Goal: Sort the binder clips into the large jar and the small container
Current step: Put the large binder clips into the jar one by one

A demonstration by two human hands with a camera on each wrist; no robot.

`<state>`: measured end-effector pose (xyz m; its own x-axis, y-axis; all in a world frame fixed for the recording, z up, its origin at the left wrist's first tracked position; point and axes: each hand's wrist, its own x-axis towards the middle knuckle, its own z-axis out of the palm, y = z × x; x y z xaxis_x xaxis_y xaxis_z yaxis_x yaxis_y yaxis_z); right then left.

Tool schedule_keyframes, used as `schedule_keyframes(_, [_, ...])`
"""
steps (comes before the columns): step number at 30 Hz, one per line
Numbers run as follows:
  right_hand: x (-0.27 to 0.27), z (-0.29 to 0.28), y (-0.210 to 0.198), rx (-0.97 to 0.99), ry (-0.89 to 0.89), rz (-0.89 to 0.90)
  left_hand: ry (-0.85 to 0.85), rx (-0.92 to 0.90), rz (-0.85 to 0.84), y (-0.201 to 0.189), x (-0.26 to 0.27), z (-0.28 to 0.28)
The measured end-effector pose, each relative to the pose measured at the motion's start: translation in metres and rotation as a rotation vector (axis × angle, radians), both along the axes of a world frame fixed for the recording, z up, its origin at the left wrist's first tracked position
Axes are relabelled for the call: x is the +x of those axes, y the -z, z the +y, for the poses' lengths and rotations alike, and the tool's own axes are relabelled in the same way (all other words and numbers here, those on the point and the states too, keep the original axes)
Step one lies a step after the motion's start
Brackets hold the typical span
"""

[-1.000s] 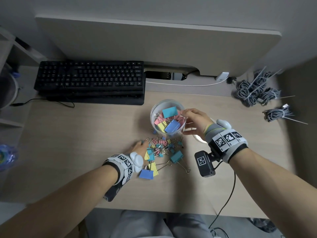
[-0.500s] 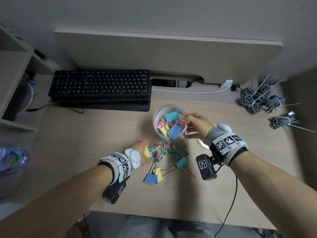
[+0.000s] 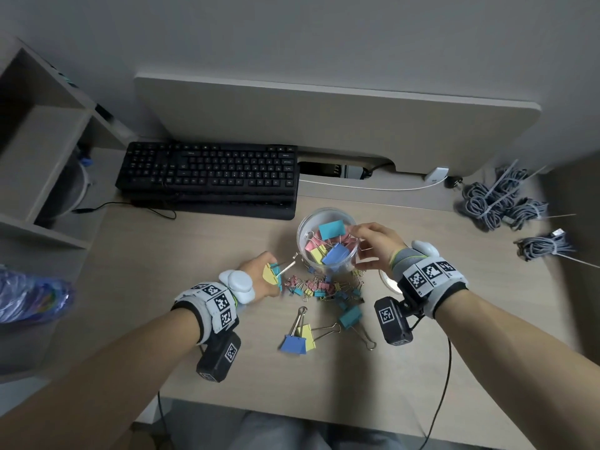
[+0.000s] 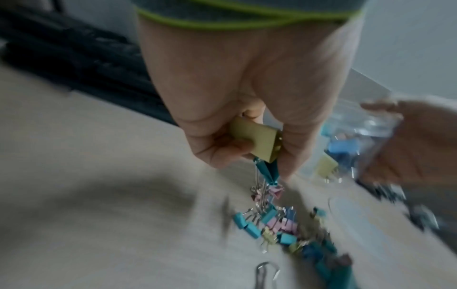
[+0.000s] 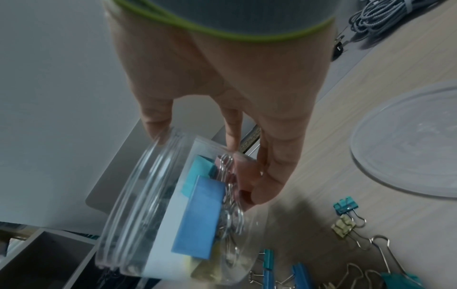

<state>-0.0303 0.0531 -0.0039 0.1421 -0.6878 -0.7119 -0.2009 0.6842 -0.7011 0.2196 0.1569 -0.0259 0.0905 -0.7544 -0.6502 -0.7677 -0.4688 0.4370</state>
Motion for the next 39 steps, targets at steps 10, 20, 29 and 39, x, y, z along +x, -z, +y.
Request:
schedule_keyframes(10, [0.001, -0.004, 0.004, 0.009, -0.007, 0.032, -0.042, 0.019, 0.013, 0.003, 0.001, 0.005])
schedule_keyframes(20, [-0.005, -0.001, 0.015, 0.062, 0.042, 0.099, -0.165, -0.041, 0.082, 0.0, 0.0, 0.004])
schedule_keyframes(29, [-0.014, 0.002, 0.02, 0.074, 0.083, 0.119, -0.215, -0.203, 0.25, -0.038, -0.004, -0.017])
schedule_keyframes(39, [-0.027, 0.005, 0.013, 0.078, 0.112, 0.107, -0.138, -0.285, 0.314, -0.067, -0.018, -0.041])
